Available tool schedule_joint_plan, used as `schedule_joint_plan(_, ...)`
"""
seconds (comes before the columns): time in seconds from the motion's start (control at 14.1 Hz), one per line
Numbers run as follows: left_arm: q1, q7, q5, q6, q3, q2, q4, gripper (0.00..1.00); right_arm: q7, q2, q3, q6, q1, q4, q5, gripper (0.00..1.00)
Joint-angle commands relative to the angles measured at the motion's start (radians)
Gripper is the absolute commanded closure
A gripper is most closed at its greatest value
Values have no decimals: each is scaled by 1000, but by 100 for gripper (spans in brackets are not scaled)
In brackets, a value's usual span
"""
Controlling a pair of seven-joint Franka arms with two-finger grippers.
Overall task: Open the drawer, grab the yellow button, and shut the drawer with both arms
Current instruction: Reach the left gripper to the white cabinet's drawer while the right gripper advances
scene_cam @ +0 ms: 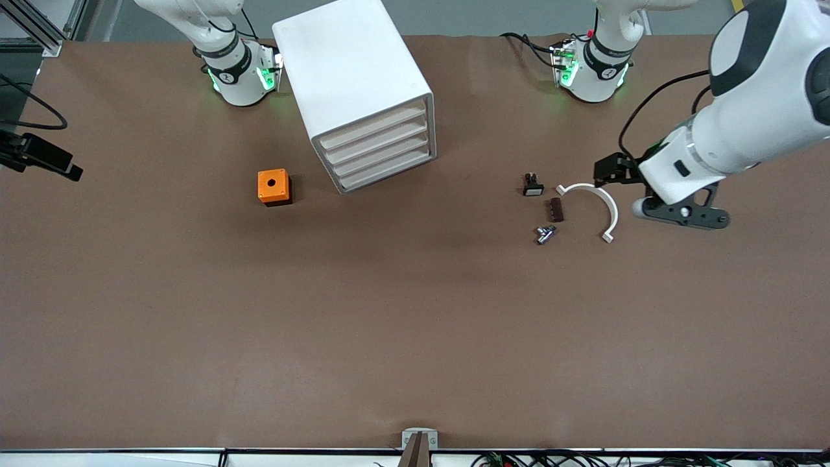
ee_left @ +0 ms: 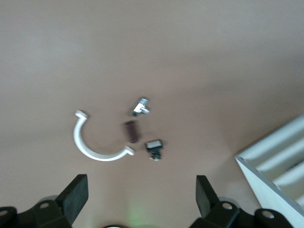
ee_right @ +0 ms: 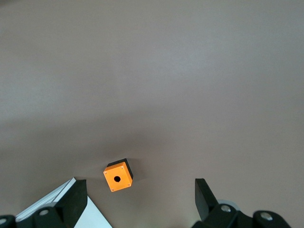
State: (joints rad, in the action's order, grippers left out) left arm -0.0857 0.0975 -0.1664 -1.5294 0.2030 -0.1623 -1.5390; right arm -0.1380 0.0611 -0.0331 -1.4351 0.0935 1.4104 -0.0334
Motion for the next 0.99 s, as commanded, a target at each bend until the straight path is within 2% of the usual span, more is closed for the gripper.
schedule_joint_plan(0.0,8,-57,-131,14,7,-3,-38,0,-23,25,-25,-10,9,-19,1,0)
schedule_joint_plan(0.28,-6,-218,-351,-78,22,-14,-156,0,-109,26,-28,-24,-63,-16,9,0)
schedule_joint_plan(0.71,-9,-336,-642,-354,180,-46,-329,0,-430,45,-28,-47,-208,-13,9,0)
schedule_joint_plan(0.92,-8,-445,-741,-379,205,-81,-358,0,-624,68,-28,-47,-267,-13,0,0)
